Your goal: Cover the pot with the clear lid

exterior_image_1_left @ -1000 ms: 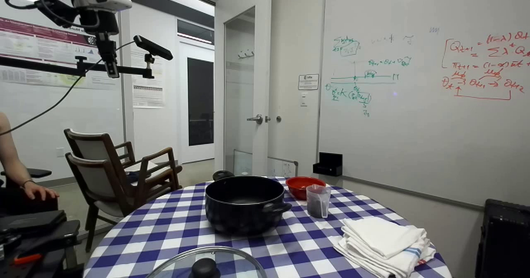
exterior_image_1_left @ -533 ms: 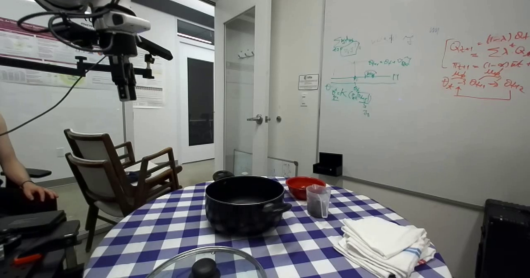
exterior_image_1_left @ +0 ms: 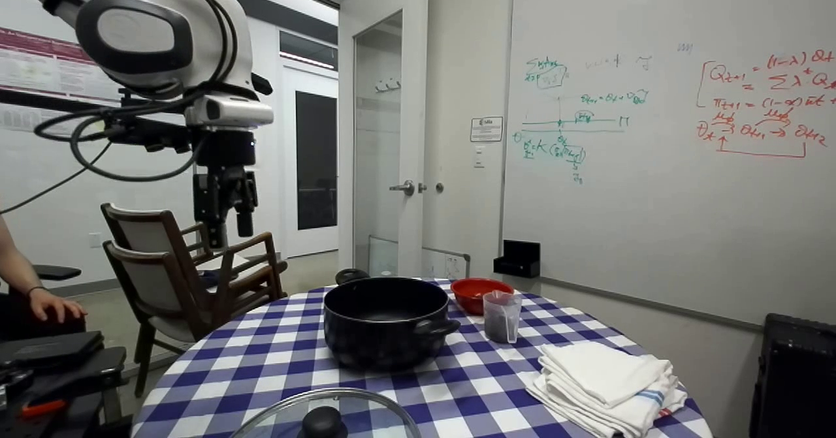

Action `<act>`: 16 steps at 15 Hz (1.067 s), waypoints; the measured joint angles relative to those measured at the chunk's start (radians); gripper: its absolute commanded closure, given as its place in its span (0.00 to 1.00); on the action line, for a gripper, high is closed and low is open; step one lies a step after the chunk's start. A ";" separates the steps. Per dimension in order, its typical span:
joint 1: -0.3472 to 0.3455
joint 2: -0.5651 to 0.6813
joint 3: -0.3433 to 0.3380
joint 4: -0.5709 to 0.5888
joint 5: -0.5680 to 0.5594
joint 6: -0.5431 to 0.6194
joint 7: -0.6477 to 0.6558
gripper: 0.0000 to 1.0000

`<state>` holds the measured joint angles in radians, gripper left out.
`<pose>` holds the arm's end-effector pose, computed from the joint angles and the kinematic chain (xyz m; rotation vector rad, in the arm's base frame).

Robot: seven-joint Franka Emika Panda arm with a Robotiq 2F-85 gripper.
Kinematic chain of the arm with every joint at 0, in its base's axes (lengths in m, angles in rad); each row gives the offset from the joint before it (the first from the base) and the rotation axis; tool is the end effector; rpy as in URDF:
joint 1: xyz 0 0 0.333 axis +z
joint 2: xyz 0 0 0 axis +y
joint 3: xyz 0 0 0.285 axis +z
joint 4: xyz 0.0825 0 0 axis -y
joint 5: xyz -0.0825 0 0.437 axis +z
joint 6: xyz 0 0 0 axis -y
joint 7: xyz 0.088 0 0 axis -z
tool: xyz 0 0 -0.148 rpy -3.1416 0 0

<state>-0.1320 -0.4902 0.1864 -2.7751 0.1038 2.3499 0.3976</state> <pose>0.4197 0.0114 0.2545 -3.0650 0.6740 -0.0969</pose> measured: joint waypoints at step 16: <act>-0.038 0.571 -0.284 0.219 0.088 0.174 -0.127 0.00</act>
<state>-0.1703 0.0810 -0.0975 -2.5558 0.1921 2.5240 0.2707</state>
